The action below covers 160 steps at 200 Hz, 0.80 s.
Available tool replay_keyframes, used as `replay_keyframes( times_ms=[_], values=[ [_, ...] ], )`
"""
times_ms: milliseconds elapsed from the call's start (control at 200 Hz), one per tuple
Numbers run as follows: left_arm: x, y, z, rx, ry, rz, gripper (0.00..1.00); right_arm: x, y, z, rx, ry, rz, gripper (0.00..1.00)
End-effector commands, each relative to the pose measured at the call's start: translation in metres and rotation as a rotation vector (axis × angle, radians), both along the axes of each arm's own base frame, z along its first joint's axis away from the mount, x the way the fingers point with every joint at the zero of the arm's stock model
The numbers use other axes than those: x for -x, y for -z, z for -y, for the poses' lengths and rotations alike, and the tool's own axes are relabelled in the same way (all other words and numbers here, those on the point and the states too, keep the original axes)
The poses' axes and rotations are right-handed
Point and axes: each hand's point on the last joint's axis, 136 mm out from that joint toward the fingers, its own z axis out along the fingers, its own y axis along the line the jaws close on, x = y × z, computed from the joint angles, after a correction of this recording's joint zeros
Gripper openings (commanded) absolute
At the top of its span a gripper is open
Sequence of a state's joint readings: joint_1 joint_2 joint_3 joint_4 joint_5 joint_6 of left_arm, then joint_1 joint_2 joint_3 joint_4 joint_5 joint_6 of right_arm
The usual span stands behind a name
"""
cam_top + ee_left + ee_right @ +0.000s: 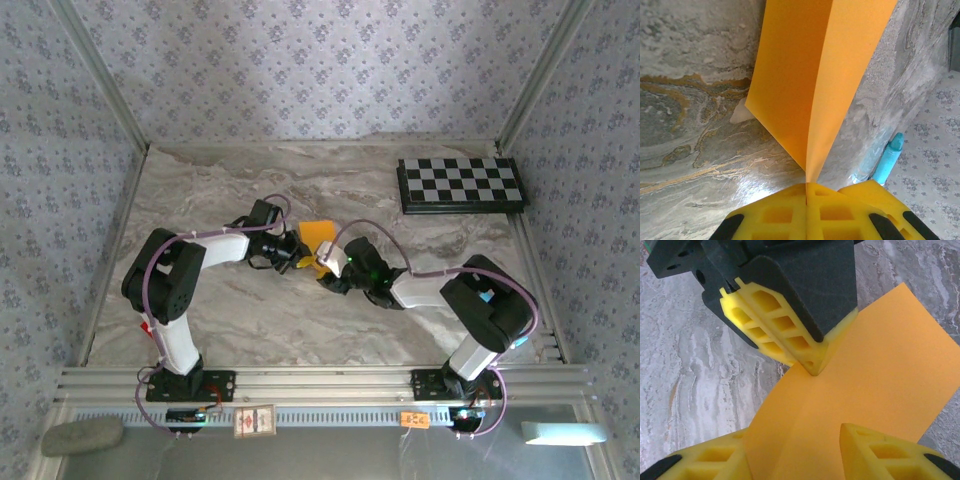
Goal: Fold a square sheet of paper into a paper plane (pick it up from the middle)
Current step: Third fold the triangle at the center of the table.
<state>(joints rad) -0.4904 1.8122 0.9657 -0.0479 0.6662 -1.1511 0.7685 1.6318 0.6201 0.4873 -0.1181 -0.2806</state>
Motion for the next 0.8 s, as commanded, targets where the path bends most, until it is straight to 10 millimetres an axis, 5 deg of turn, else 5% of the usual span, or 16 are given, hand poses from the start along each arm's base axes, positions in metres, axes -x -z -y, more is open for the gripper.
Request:
replay_keyframes(
  times_ms=[0,225,370,500,645,795],
  values=[
    [-0.005,-0.012,0.002,0.032,-0.004,0.019,0.06,-0.004,-0.014,0.0,-0.036,0.01,0.042,0.41],
    [-0.005,-0.01,0.001,0.025,-0.008,0.02,0.06,0.003,-0.019,-0.005,-0.064,-0.026,0.036,0.36],
    [-0.006,-0.012,-0.002,0.012,-0.023,0.031,0.07,0.007,-0.018,-0.009,-0.07,-0.053,0.021,0.2],
    [-0.008,-0.014,-0.018,-0.058,-0.06,0.056,0.19,0.013,-0.014,-0.013,-0.064,-0.088,-0.031,0.06],
    [-0.013,-0.024,-0.055,-0.221,-0.098,0.128,0.35,0.024,-0.008,-0.021,-0.07,-0.123,-0.126,0.01],
    [-0.025,-0.045,-0.05,-0.197,-0.072,0.233,0.39,0.035,-0.007,-0.029,-0.119,-0.141,-0.227,0.0]
  ],
)
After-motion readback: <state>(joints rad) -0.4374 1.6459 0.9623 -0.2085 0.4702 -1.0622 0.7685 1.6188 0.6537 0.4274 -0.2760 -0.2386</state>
